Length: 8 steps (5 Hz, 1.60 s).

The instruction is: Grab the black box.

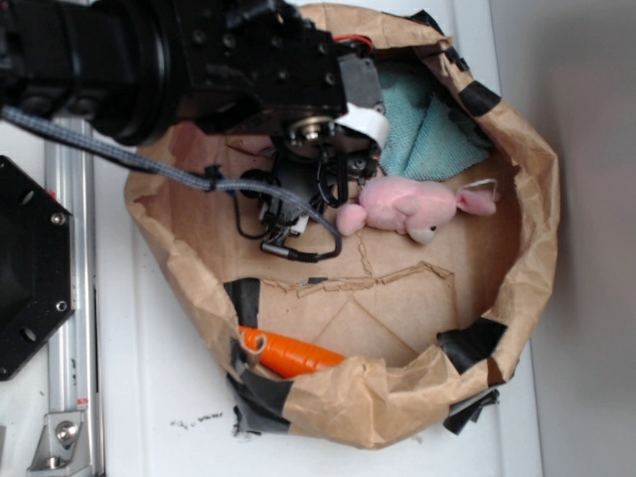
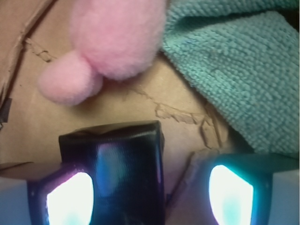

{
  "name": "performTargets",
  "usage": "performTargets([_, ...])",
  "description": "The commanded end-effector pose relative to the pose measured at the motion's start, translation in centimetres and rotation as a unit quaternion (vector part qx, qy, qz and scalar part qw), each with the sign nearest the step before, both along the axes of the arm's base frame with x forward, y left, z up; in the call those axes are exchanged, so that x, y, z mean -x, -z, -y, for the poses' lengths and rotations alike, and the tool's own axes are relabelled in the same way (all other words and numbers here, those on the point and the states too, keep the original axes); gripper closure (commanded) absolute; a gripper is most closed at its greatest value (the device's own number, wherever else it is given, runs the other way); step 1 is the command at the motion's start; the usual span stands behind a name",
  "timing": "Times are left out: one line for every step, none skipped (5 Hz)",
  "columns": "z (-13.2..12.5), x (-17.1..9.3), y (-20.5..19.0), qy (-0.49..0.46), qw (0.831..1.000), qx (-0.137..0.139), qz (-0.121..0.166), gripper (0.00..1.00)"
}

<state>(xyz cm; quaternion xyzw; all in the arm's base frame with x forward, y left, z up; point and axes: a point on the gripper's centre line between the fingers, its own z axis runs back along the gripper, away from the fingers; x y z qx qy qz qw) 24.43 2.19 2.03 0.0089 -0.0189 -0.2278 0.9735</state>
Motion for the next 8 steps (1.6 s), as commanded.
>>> performTargets([4.5, 1.5, 0.6, 0.04, 0.999, 0.03, -0.005, 0.0])
performTargets([4.4, 1.4, 0.4, 0.039, 0.999, 0.027, -0.001, 0.0])
performTargets([3.9, 1.1, 0.2, 0.029, 0.999, 0.018, 0.008, 1.0])
performTargets([2.9, 0.9, -1.0, 0.017, 1.0, 0.004, 0.013, 1.0])
performTargets([2.1, 0.9, -3.2, 0.009, 1.0, 0.005, 0.017, 1.0])
performTargets([1.4, 0.8, -6.3, -0.014, 0.999, 0.013, 0.031, 1.0])
performTargets([1.7, -0.2, -10.0, -0.037, 0.998, 0.04, 0.016, 1.0])
performTargets([2.5, -1.5, -11.2, -0.08, 0.996, 0.031, 0.003, 1.0])
